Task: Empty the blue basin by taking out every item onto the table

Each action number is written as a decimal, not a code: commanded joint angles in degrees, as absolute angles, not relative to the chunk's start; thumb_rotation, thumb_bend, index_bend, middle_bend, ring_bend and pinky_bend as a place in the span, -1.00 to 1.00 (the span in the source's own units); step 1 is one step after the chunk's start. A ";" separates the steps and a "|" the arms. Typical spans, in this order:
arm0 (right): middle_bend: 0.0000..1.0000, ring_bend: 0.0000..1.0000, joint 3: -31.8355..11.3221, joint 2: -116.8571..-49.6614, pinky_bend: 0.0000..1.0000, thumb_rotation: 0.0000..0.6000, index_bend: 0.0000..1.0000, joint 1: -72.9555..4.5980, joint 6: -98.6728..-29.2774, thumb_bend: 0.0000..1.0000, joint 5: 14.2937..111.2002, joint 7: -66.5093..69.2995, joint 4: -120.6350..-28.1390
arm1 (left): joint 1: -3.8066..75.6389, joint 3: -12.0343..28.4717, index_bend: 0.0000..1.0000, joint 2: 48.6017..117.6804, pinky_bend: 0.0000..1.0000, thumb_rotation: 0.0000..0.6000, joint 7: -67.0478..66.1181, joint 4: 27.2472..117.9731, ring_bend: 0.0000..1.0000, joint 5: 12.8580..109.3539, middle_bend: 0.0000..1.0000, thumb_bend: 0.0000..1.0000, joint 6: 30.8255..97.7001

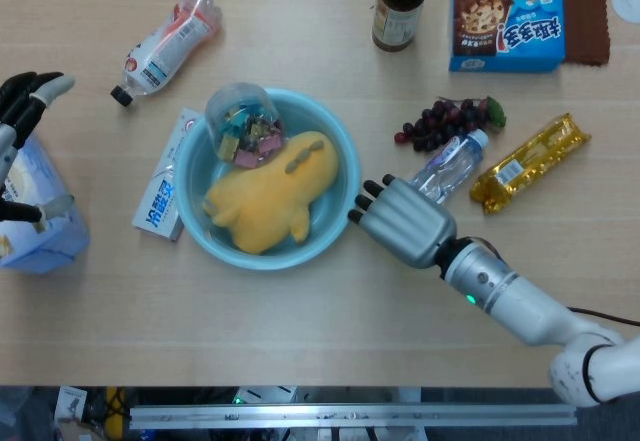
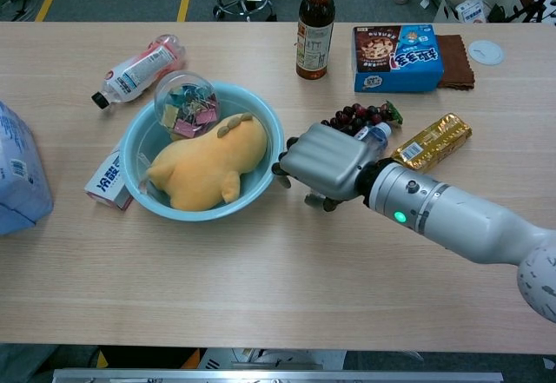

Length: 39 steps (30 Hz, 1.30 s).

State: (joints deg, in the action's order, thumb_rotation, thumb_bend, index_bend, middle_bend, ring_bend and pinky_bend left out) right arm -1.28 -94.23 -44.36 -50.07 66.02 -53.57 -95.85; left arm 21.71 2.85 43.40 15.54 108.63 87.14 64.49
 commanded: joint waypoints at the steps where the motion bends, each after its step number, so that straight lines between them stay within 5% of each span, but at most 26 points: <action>1: -0.20 -0.43 -1.54 -95.86 -0.09 1.00 -0.38 -45.22 -50.55 -0.42 65.70 -54.16 -95.25 | 21.65 2.86 -0.88 43.23 -0.73 1.00 15.79 108.50 -0.89 87.15 -0.84 -0.67 64.64; 10: -0.20 -0.43 -1.60 -96.37 -0.09 1.00 -0.38 -45.96 -52.22 -0.42 65.63 -53.25 -98.16 | 21.62 3.08 -0.88 42.28 -0.73 1.00 15.89 109.16 -0.89 87.29 -0.84 -0.67 65.10; 23: -0.20 -0.43 2.05 -75.55 -0.09 1.00 -0.38 -38.70 -65.67 -0.42 77.09 -46.76 -112.43 | 24.96 4.42 -0.88 44.52 -0.73 1.00 11.53 110.45 -0.89 85.52 -0.84 -0.67 61.02; 39: -0.20 -0.43 1.45 -56.92 -0.09 1.00 -0.38 -28.03 -80.90 -0.42 87.63 -34.52 -115.67 | 34.44 7.88 -0.88 53.25 -0.73 1.00 0.92 108.93 -0.89 73.50 -0.85 -0.67 49.71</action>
State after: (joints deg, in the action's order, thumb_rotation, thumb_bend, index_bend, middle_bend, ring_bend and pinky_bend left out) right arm 1.76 -57.95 -29.10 -79.74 86.59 -35.48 -115.44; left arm 32.97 7.28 52.10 2.18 109.37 75.40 51.35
